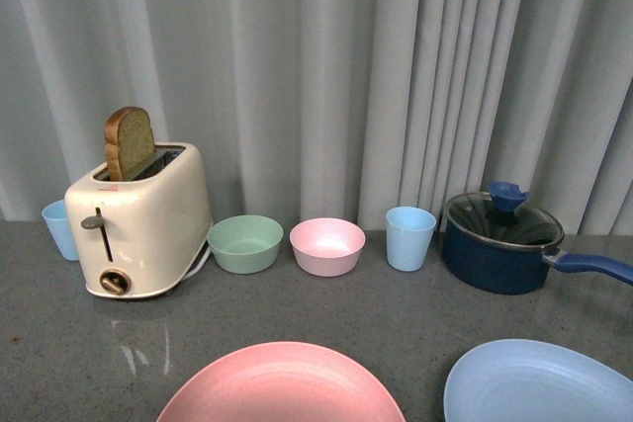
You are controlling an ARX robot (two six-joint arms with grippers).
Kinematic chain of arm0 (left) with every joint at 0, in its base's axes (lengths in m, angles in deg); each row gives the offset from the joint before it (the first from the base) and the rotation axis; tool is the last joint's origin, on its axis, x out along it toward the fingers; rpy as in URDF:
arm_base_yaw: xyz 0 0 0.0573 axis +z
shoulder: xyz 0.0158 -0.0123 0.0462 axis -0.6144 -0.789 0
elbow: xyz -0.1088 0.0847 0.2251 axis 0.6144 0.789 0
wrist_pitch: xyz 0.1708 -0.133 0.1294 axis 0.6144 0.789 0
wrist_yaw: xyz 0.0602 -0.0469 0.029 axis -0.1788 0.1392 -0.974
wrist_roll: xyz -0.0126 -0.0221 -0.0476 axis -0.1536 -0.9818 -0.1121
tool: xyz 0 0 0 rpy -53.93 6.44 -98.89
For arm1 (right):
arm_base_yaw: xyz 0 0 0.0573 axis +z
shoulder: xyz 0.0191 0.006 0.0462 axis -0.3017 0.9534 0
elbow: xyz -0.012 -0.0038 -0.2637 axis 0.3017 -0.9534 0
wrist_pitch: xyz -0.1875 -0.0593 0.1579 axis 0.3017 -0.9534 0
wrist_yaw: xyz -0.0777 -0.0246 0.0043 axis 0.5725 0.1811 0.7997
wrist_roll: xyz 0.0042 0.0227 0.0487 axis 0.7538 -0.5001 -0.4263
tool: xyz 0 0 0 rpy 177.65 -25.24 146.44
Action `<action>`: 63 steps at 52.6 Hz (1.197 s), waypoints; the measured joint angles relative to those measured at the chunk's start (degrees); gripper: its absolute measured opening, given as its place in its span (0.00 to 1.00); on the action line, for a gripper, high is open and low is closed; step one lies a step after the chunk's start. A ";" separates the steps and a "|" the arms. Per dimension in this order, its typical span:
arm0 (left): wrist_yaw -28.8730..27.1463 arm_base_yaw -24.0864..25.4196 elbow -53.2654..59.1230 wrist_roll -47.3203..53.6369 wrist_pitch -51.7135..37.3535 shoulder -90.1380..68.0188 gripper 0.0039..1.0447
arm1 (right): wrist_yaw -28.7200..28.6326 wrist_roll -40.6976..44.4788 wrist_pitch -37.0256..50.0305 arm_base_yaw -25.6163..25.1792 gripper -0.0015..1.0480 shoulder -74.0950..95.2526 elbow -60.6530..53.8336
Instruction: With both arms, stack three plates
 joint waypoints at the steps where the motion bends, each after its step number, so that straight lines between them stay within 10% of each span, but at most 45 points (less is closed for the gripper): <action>1: 0.00 0.00 0.00 0.00 0.13 0.15 0.03 | 0.00 0.00 0.00 0.00 0.93 0.00 0.00; 27: 0.02 0.00 0.00 0.00 12.26 11.87 0.03 | 0.00 0.00 0.00 0.00 0.93 0.00 0.00; 47: 0.02 0.00 0.00 0.02 12.26 11.89 0.92 | 0.00 -0.02 0.00 0.00 0.93 0.00 0.00; 59: 0.02 0.00 0.00 0.11 12.26 11.89 0.94 | 3.63 -3.02 -8.52 -0.20 0.93 4.94 3.74; 63: 0.07 0.00 0.00 0.11 12.26 11.93 0.94 | -8.37 -8.61 -13.09 -10.08 0.93 22.25 12.11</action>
